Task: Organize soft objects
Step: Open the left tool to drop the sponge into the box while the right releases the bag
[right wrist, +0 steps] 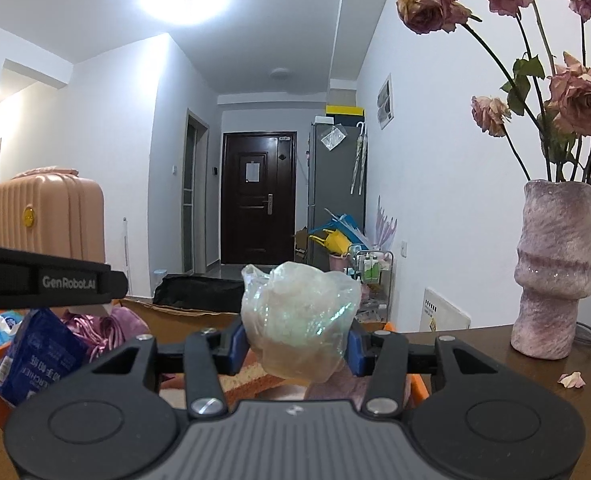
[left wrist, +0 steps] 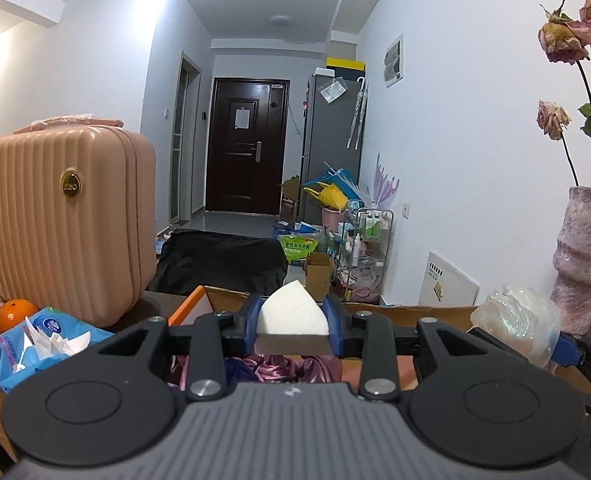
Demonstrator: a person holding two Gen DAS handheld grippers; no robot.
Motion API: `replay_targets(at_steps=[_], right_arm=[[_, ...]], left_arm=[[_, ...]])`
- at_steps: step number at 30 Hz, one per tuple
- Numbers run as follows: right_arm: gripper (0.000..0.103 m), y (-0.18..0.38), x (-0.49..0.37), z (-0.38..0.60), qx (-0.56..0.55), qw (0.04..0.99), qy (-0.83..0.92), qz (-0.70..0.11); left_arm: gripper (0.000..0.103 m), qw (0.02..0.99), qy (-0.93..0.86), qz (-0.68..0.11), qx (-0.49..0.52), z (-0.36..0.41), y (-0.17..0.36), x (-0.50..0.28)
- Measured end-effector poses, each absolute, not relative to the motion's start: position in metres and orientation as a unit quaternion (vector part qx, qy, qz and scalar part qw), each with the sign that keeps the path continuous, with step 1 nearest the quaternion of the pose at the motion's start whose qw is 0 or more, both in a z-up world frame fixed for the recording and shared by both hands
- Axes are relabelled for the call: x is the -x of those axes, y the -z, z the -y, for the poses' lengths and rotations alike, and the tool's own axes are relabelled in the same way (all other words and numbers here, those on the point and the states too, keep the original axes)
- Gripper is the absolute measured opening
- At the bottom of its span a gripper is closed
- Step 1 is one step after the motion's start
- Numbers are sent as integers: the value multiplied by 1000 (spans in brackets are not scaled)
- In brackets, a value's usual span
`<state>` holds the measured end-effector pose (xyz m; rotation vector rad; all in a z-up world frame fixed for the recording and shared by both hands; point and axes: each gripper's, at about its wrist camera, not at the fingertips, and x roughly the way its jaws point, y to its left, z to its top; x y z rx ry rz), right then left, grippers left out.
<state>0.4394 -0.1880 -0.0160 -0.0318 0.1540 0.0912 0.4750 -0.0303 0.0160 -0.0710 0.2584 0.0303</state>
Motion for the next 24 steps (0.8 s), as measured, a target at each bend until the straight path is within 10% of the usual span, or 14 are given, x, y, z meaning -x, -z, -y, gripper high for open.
replay_targets(at_steps=[6,13,24], right_arm=[[56,16,-437,190,9,996,-47,-79],[99,15,-433,194,0,997,-38,-64],[103,14,-427,195,0,999,-31,-43]], left_arm=[[53,991,-30,-120,46,29,-17,-469],[103,992,-64,-95,57,24,-21,-459],[103,991,-73,-90,65,23,-26,-455]])
